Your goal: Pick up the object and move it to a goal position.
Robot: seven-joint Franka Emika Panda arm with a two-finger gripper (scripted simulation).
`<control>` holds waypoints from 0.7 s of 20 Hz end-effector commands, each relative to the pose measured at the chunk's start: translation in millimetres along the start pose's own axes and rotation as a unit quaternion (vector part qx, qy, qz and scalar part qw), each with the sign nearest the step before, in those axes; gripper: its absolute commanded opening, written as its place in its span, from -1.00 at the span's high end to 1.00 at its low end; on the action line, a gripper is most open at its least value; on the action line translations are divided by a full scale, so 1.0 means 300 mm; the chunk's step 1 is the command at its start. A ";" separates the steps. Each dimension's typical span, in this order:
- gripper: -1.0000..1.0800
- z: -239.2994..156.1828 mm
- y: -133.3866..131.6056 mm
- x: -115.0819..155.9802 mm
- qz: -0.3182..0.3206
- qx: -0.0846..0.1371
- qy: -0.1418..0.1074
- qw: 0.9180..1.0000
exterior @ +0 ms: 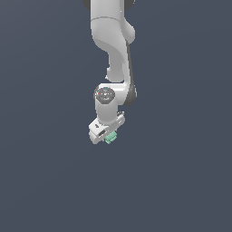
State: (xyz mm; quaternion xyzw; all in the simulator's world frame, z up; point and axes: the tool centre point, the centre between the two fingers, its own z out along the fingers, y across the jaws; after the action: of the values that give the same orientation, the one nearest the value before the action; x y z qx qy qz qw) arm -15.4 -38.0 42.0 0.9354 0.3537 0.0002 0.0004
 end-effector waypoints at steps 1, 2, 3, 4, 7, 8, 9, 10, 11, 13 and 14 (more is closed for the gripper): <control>1.00 -0.002 -0.007 0.057 0.000 0.000 0.000 1.000; 1.00 -0.004 -0.010 0.082 0.000 0.000 0.000 1.000; 1.00 -0.005 -0.013 0.108 0.000 0.000 0.000 1.000; 1.00 -0.006 -0.015 0.135 0.000 0.000 0.000 1.000; 1.00 -0.009 -0.022 0.204 0.000 0.000 0.000 1.000; 1.00 -0.009 -0.023 0.223 0.000 0.000 0.000 1.000; 1.00 -0.010 -0.024 0.240 0.000 0.000 0.000 1.000; 1.00 -0.010 -0.025 0.255 0.000 0.000 0.000 1.000; 1.00 -0.011 -0.026 0.269 0.000 0.000 0.000 1.000; 1.00 -0.012 -0.027 0.292 0.000 0.000 0.000 1.000; 1.00 -0.012 -0.027 0.301 0.000 0.000 0.000 1.000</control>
State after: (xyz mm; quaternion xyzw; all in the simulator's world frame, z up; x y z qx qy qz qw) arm 43.0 24.8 45.3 0.9350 0.3546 0.0001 -0.0001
